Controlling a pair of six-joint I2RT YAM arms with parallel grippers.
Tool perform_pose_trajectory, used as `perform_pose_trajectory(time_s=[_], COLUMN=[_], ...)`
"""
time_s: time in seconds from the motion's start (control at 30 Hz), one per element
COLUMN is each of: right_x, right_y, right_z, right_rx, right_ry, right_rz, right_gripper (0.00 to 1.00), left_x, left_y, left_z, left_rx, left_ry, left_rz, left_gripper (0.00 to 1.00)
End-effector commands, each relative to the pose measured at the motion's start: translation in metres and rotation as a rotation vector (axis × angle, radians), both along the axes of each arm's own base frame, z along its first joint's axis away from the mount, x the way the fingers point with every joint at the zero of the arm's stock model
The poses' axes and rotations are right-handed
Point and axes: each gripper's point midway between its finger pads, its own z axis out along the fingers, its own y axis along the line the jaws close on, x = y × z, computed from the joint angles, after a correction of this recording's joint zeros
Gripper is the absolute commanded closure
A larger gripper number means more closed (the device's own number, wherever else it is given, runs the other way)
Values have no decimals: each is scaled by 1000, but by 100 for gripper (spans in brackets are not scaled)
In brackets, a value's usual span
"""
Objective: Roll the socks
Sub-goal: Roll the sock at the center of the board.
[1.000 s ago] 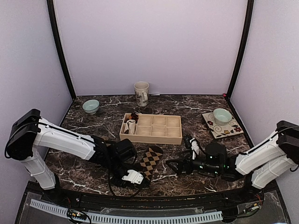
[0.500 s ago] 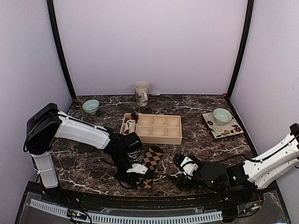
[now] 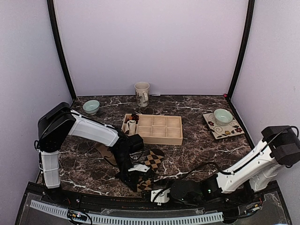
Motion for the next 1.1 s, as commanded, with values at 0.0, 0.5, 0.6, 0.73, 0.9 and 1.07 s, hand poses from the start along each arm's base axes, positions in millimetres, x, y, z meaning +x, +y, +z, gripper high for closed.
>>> perform_pose_trajectory(time_s=[0.0, 0.5, 0.6, 0.73, 0.9, 1.07], right_x=[-12, 13, 12, 16, 17, 17], right_y=[27, 52, 51, 48, 44, 31], right_z=[1, -20, -30, -39, -50, -60], right_rx=[24, 35, 22, 11, 7, 39], right_ry=[-20, 39, 59, 70, 120, 229], right_rz=[133, 151, 150, 120, 80, -1], right_gripper=[41, 48, 53, 70, 94, 100], left_x=[-3, -2, -1, -1, 8, 33], left_y=[22, 17, 16, 16, 13, 14], left_z=[-17, -13, -12, -12, -6, 21], left_rx=[123, 112, 109, 106, 85, 26], left_ry=[27, 71, 70, 68, 41, -34], left_rz=[-17, -4, -6, -7, 30, 136], left_gripper=[100, 100, 100, 99, 76, 46])
